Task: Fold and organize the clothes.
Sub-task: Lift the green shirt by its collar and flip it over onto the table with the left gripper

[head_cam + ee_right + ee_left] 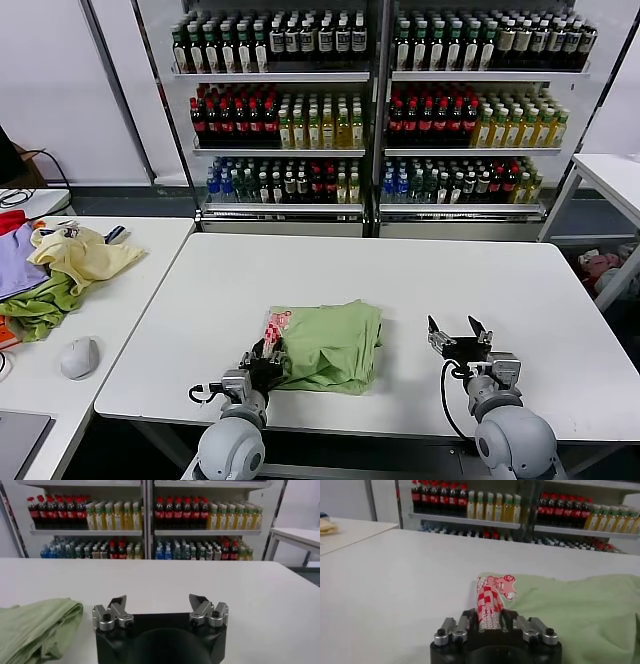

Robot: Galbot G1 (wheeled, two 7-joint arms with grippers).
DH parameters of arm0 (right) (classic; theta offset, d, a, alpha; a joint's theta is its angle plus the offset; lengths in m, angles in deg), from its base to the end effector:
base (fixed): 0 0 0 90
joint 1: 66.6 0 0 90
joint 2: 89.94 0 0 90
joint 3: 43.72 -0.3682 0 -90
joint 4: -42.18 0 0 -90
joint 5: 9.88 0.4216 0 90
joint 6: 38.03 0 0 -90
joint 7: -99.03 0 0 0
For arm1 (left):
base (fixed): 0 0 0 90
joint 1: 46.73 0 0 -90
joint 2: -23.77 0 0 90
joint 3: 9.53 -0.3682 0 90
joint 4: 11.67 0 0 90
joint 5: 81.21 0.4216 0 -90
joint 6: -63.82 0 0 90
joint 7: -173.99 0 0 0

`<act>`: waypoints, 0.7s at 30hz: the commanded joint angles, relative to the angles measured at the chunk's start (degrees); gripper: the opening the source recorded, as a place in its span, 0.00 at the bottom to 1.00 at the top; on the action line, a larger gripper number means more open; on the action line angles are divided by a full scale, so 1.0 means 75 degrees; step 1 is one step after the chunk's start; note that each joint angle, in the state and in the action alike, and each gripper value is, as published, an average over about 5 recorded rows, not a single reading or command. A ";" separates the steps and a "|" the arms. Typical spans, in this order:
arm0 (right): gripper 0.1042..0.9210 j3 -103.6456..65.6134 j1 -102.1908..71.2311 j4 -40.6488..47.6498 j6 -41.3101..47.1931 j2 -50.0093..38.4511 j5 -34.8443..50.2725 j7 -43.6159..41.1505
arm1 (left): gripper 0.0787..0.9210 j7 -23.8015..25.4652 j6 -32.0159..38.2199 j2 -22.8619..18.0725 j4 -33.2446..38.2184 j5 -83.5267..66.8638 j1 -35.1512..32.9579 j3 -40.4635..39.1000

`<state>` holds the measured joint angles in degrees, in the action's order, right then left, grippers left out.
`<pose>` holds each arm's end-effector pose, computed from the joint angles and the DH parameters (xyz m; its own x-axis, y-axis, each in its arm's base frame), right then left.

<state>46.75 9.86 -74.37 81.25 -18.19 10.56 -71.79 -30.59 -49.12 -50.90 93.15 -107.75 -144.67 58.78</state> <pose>0.3265 -0.0534 -0.2552 -0.9520 -0.0041 0.3061 -0.0066 1.0000 -0.0070 0.3349 -0.0764 -0.3404 -0.9001 0.0710 0.4300 0.0325 0.9948 -0.0962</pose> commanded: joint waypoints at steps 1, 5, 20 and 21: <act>0.88 -0.0026 -0.0043 -0.0118 0.0017 0.0005 -0.0008 0.0009 | 0.38 0.0066 0.0116 0.0012 0.0042 -0.1599 0.0016 0.0201; 0.88 -0.0040 -0.0074 -0.0188 0.0028 0.0000 -0.0006 0.0015 | 0.24 0.0124 0.0224 0.0122 0.0388 -0.2761 -0.0026 0.0890; 0.88 -0.0077 -0.0147 -0.0226 -0.0034 -0.0013 0.0043 -0.0006 | 0.04 -0.0018 -0.0557 0.2474 0.1385 -0.7477 0.0002 0.5686; 0.88 -0.0071 -0.0150 -0.0234 -0.0039 -0.0002 0.0042 -0.0005 | 0.04 -0.0058 -0.0627 0.2563 0.1508 -0.7782 0.0008 0.5843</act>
<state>46.14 8.74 -76.04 81.14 -18.33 10.81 -71.78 -30.28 -49.88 -43.25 99.53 -139.61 -144.91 78.89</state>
